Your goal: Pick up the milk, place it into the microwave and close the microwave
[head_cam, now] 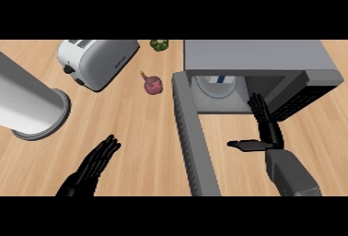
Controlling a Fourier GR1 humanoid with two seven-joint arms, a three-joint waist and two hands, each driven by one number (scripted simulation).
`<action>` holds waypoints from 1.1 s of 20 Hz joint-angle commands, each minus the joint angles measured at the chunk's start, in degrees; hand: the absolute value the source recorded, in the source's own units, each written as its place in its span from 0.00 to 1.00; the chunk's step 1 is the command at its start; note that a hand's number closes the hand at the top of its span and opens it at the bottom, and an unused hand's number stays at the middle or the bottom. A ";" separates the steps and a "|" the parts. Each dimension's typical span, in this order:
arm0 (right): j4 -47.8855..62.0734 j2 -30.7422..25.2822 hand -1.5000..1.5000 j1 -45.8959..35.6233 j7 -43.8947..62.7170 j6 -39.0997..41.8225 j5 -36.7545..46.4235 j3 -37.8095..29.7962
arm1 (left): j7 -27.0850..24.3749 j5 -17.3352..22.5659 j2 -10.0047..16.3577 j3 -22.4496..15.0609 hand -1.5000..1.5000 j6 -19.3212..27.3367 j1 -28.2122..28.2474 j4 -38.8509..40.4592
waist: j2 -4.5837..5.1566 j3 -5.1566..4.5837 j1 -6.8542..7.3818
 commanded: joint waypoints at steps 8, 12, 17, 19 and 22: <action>-15.37 -0.59 0.00 12.85 -0.65 12.22 -5.13 1.40 | 1.72 -7.13 4.59 -2.12 1.00 -3.13 -3.17 6.06 | -0.47 -0.15 -2.01; -22.00 -2.36 0.00 16.78 1.20 14.11 -6.08 3.04 | 7.03 -15.33 2.48 -8.69 1.00 -1.26 -8.69 7.09 | -0.36 -0.08 -2.31; -34.24 -4.58 0.00 23.95 7.29 17.37 -10.31 3.89 | 4.41 -19.27 1.48 -12.77 1.00 -2.98 -10.20 14.13 | -0.33 -0.16 -2.31; -40.85 -3.85 0.00 29.04 9.08 17.77 -11.97 4.79 | 5.35 -18.43 -0.08 -13.01 1.00 -4.48 -12.90 16.32 | -0.33 -0.17 -2.54; -51.00 -6.61 0.00 33.87 15.45 20.70 -16.17 4.40 | 7.27 -19.51 -3.47 -15.10 1.00 -4.03 -14.61 17.20 | -0.23 -0.15 -2.21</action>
